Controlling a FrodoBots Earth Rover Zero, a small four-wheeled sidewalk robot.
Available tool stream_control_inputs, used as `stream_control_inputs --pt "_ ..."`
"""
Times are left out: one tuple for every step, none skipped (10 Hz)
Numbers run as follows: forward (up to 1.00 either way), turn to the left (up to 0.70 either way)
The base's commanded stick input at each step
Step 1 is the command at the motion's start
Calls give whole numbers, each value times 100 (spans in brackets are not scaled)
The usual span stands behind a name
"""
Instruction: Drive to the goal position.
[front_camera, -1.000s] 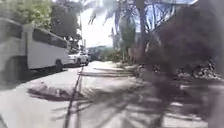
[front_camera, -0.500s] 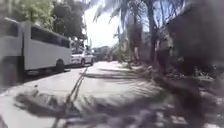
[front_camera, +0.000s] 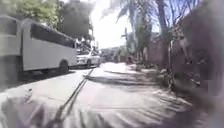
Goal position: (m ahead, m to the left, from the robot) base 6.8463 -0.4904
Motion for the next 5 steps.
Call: stream_control_inputs --pt "100 -39" --pt "100 -17" --pt "100 5" --pt "100 15" --pt "100 1"
